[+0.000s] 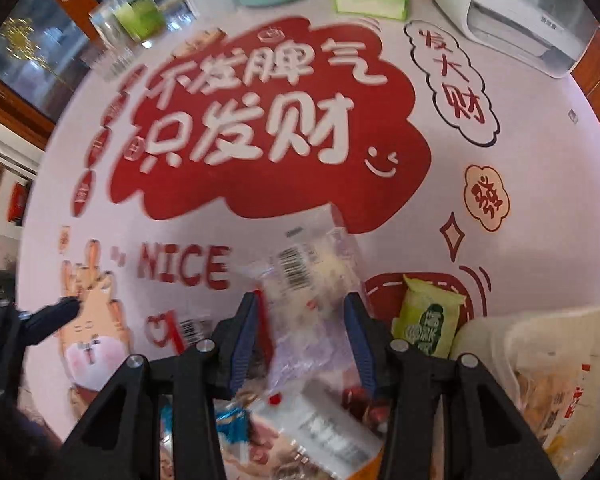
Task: Organize snacks
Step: 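Grasp the white barcode bread bag with the right tool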
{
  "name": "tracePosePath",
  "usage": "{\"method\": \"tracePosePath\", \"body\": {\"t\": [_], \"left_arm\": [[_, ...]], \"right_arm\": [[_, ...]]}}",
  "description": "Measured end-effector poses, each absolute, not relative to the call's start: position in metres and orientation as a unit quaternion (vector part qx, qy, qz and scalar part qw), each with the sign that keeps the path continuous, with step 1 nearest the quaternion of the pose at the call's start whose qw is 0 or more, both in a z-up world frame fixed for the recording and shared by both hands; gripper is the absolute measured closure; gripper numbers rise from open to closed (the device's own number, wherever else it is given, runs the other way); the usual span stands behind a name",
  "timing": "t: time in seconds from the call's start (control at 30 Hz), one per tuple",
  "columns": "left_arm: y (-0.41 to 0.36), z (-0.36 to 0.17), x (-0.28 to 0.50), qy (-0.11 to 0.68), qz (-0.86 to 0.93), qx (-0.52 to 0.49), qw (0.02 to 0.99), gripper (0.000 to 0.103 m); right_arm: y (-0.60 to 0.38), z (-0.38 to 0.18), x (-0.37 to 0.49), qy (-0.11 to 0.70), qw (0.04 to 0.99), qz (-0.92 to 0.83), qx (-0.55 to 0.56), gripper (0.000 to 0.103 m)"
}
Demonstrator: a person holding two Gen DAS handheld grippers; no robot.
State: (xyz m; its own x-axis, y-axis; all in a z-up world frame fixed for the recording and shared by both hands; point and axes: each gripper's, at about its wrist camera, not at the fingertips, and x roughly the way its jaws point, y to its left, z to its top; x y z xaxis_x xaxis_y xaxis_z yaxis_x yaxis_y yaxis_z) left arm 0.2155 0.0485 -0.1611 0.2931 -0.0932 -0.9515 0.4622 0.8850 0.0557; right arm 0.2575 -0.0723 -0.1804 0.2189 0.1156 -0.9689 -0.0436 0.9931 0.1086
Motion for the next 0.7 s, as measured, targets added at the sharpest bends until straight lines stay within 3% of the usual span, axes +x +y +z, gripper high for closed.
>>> {"method": "tracePosePath", "body": {"t": [0.27,0.43,0.7], "left_arm": [[0.037,-0.166,0.223,0.57,-0.199,0.154,0.782,0.015],[0.026,-0.17,0.225,0.567,-0.21,0.163,0.779,0.015],[0.013,-0.181,0.233,0.565,-0.236,0.14,0.778,0.014]], "right_arm": [[-0.069,-0.207,0.265,0.655,0.754,0.042,0.009,0.041],[-0.075,-0.201,0.263,0.638,0.768,0.05,0.03,0.053],[-0.118,-0.177,0.265,0.598,0.782,0.059,0.168,0.055]]}}
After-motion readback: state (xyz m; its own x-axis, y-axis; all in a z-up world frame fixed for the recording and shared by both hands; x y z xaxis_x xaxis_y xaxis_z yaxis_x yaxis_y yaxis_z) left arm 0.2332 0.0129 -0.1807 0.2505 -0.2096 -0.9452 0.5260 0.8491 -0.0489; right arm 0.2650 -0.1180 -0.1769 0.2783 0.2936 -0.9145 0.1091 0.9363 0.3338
